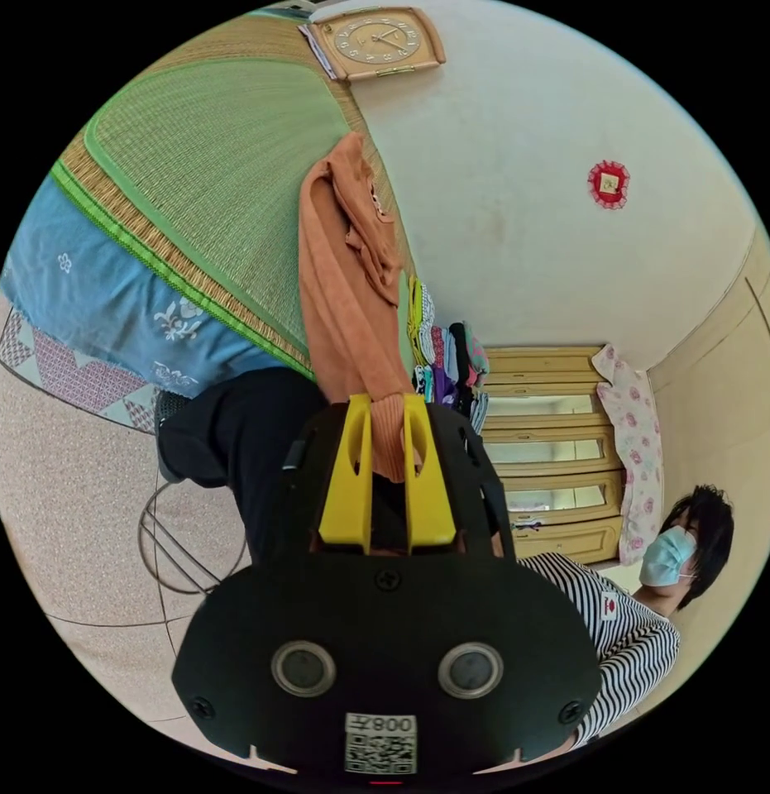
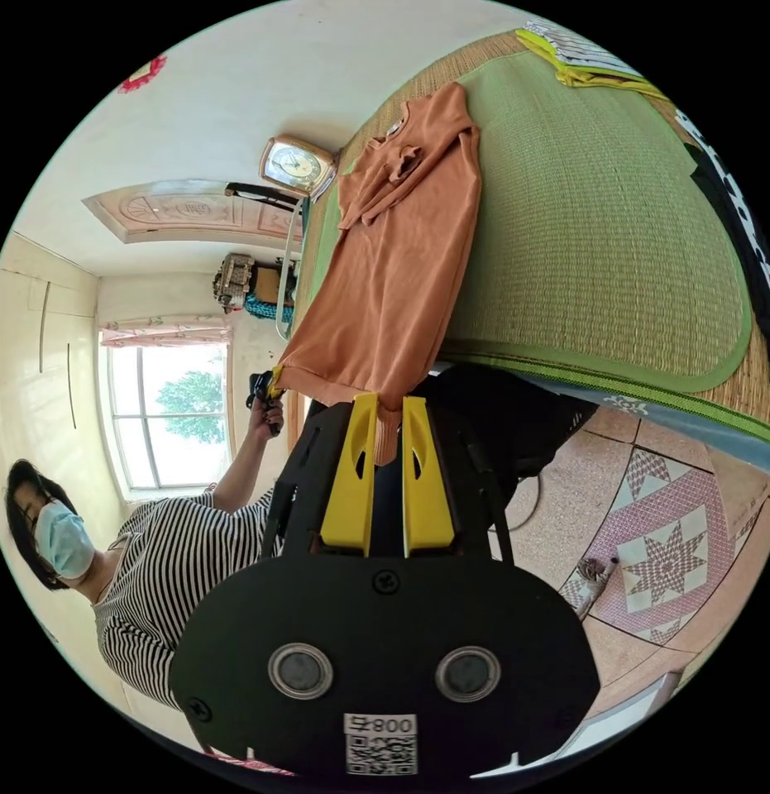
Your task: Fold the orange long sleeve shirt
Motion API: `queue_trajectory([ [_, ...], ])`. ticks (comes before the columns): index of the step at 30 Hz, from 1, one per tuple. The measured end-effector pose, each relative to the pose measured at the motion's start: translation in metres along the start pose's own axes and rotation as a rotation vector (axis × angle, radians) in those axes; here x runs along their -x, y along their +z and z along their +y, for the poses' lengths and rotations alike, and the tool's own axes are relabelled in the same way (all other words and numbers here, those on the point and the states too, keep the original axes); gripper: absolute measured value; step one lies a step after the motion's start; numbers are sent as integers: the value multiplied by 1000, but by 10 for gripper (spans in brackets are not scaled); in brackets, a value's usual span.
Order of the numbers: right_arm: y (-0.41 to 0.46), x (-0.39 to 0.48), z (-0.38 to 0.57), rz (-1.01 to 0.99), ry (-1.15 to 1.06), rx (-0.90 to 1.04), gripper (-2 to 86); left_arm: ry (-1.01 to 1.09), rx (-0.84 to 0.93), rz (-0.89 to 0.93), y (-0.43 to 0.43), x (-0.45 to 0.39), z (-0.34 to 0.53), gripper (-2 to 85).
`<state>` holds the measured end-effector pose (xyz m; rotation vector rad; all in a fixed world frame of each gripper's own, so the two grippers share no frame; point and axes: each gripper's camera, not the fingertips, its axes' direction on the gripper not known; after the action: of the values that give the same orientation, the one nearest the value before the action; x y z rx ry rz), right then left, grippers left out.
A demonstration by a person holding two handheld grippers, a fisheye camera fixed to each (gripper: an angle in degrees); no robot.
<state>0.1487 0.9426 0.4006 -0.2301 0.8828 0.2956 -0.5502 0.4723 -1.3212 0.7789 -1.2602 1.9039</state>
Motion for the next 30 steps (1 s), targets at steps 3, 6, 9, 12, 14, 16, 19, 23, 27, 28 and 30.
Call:
queue_trajectory([
  [3, 8, -17, 5, 10, 42, 17, 62, -47, -12, -7, -2, 15, 8, 69],
  [6, 13, -39, 18, -57, 83, -20, 69, -97, -23, -23, -4, 28, 17, 69],
  [9, 6, -56, 40, -150, 117, -122, 77, -117, -30, -18, -7, 34, 21, 68],
  [12, 3, -64, 61, -192, 131, -171, 86, -127, -23, -27, -7, 37, 21, 68],
  [14, 3, -68, 71, -202, 144, -192, 96, -136, -25, -25, -7, 39, 23, 68],
  [16, 3, -73, 82, -268, 152, -236, 109, -143, -24, -28, -8, 40, 24, 68],
  [19, 10, -73, 84, -272, 155, -231, 113, -147, -20, -34, -11, 42, 26, 68],
  [23, 11, -71, 86, -274, 157, -240, 108, -148, -22, -36, -16, 44, 31, 68],
  [27, 7, -70, 92, -283, 164, -231, 94, -160, -36, -6, -19, 50, 37, 68],
  [28, 6, -68, 94, -279, 160, -236, 87, -162, -43, 4, -21, 52, 40, 68],
  [30, 4, -64, 97, -271, 153, -242, 75, -163, -51, 21, -24, 53, 43, 68],
])
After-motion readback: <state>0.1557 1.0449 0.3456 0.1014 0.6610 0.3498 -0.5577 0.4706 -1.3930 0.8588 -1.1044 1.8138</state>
